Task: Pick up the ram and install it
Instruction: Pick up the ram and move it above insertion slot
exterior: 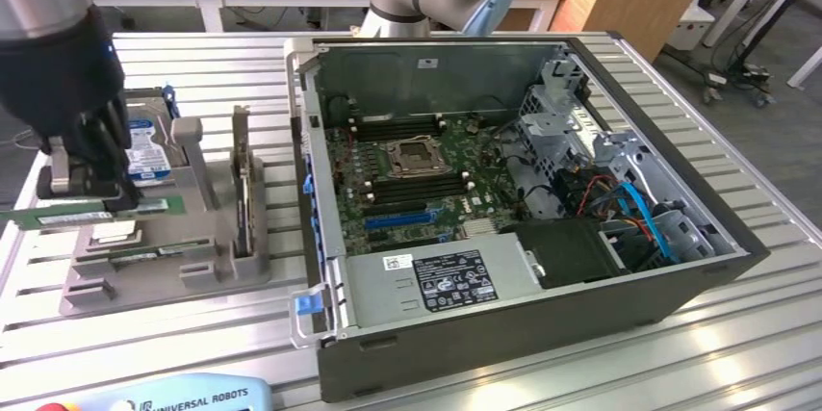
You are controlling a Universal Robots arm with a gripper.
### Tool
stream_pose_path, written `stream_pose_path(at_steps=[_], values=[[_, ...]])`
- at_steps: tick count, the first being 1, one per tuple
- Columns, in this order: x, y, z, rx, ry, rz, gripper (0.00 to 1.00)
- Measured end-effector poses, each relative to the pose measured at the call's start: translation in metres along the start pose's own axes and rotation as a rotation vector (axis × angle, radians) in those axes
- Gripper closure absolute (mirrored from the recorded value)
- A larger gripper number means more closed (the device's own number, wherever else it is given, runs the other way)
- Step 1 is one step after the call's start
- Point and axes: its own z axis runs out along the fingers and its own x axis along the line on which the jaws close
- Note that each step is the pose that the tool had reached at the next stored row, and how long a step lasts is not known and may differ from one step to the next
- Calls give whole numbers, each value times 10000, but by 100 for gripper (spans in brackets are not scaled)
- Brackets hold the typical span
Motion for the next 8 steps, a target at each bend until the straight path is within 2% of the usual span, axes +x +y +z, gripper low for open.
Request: stream_pose_path(at_steps=[8], values=[[5, 0, -301, -1, 1, 0, 88]])
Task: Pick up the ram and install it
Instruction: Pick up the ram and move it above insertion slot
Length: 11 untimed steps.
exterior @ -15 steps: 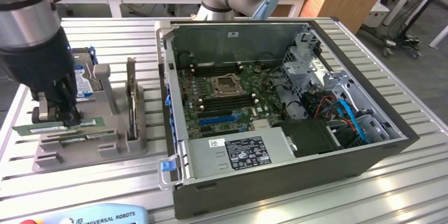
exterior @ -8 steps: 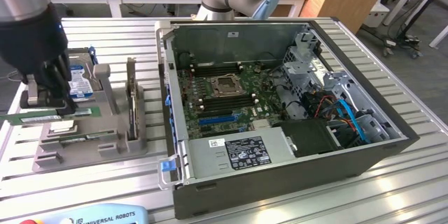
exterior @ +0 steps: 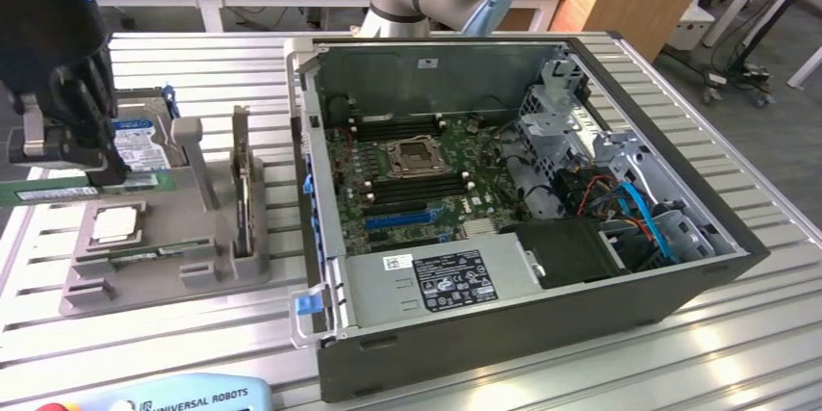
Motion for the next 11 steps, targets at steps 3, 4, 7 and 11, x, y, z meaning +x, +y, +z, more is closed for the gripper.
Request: stream_pose_path(at_steps=[3, 4, 7, 11], values=[[2, -1, -103, 1, 0, 0, 88], [2, -1, -132, 1, 0, 0, 88], [4, -1, -211, 1, 0, 0, 88], [5, 0, -303, 0, 0, 0, 88]])
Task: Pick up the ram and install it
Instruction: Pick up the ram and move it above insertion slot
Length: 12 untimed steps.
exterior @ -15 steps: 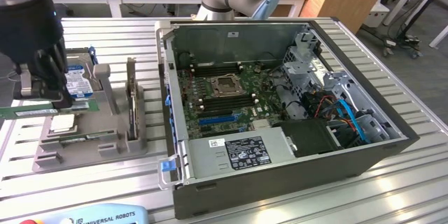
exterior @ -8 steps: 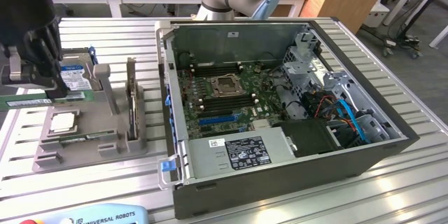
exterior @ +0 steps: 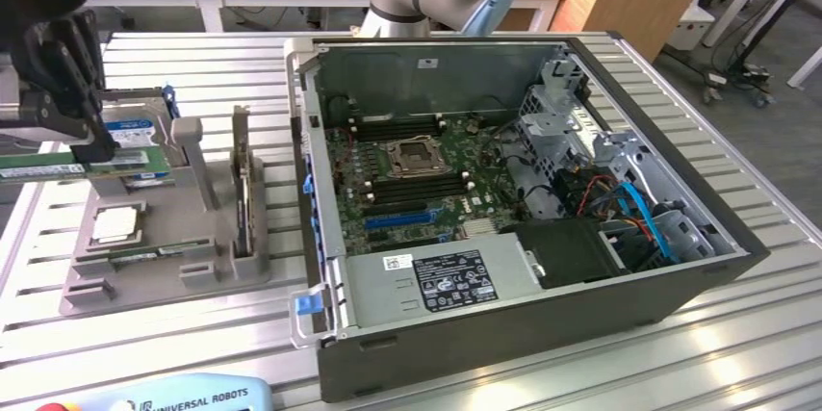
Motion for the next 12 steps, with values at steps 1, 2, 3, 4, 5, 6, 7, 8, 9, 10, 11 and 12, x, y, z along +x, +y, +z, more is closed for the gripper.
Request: stream_pose_path(at_steps=[1, 2, 3, 4, 5, 6, 7, 8, 9, 10, 11, 12], values=[[0, 0, -22, 0, 0, 0, 88], [1, 0, -38, 0, -1, 0, 88], [1, 1, -44, 2, -1, 0, 88], [1, 1, -43, 2, -2, 0, 88], [1, 1, -43, 3, -2, 0, 88], [1, 0, -44, 2, -2, 0, 88], [1, 0, -44, 1, -1, 0, 88], [1, 0, -45, 0, -1, 0, 88], [1, -3, -46, 0, 0, -1, 88], [1, -14, -47, -2, 2, -2, 88], [1, -28, -46, 0, 0, -1, 88], [0, -46, -46, 1, -1, 0, 88]])
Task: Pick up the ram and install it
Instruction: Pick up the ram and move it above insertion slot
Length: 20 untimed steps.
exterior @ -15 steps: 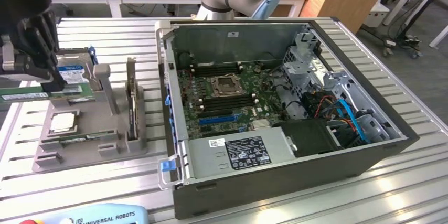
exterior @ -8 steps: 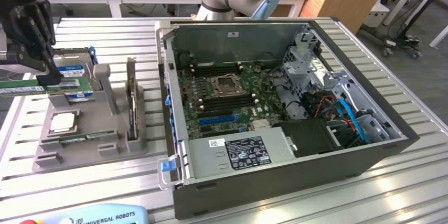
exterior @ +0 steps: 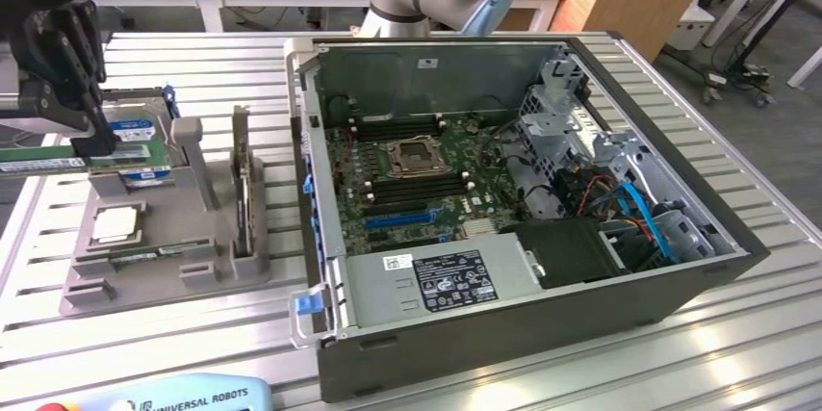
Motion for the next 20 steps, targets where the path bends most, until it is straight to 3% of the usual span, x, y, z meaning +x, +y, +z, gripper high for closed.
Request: stream_pose_path(at_steps=[20], values=[[-8, -587, -16, -1, 1, -1, 88]])
